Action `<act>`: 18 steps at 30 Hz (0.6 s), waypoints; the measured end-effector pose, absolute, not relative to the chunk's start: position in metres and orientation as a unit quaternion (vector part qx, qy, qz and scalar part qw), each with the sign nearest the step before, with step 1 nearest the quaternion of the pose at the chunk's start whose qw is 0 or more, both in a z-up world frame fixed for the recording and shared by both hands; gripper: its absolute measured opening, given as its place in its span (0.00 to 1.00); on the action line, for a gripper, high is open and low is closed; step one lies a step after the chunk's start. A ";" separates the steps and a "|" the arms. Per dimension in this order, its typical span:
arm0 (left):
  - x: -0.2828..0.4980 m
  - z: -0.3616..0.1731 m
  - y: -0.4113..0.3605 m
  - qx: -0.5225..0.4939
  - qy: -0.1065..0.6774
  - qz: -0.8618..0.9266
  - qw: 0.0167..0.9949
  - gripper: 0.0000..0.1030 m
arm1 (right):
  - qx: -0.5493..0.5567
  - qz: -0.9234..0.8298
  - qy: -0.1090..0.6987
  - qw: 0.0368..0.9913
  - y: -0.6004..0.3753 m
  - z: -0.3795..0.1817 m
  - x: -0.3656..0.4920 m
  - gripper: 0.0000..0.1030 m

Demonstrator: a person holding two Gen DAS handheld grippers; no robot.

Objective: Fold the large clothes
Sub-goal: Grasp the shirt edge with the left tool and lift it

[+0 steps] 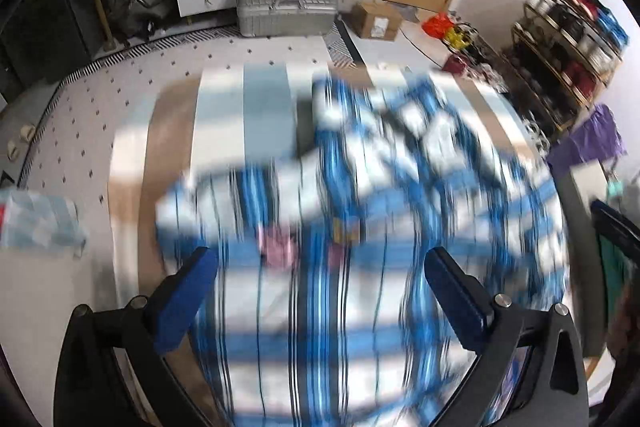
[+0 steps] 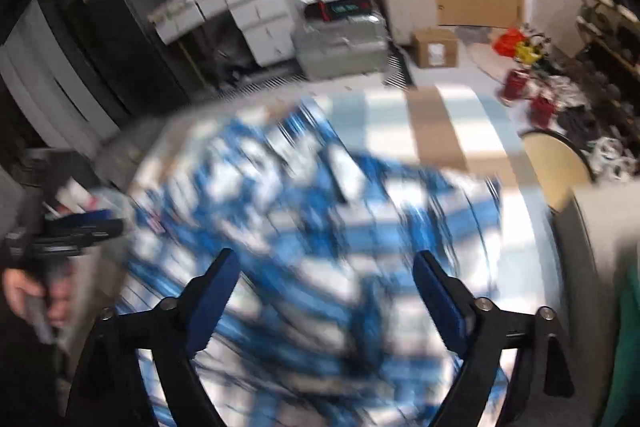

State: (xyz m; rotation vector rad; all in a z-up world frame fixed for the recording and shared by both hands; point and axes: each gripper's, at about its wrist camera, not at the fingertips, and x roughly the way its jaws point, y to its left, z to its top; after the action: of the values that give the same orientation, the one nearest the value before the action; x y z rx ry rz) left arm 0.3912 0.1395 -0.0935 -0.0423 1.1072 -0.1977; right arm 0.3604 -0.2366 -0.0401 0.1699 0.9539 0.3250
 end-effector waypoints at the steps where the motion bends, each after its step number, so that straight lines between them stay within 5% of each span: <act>1: 0.412 -0.093 0.134 -0.021 0.527 -0.092 0.845 0.98 | 0.088 0.156 0.454 0.873 -0.234 -0.028 0.372 0.88; 14: 0.558 -0.194 0.097 -0.055 0.633 -0.059 0.770 0.97 | 0.082 0.144 0.429 0.888 -0.211 -0.070 0.469 0.88; 17: 0.557 -0.199 0.086 -0.019 0.639 -0.068 0.766 0.66 | 0.067 0.143 0.436 0.886 -0.208 -0.083 0.483 0.88; 18: 0.553 -0.197 0.082 -0.006 0.638 -0.074 0.767 0.41 | 0.065 0.143 0.439 0.885 -0.206 -0.086 0.486 0.88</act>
State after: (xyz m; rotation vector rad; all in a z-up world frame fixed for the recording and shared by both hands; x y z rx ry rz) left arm 0.5526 0.0816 -0.1971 -0.0127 1.3845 -0.1597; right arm 0.4856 -0.2058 -0.0862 0.1355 0.9136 0.2980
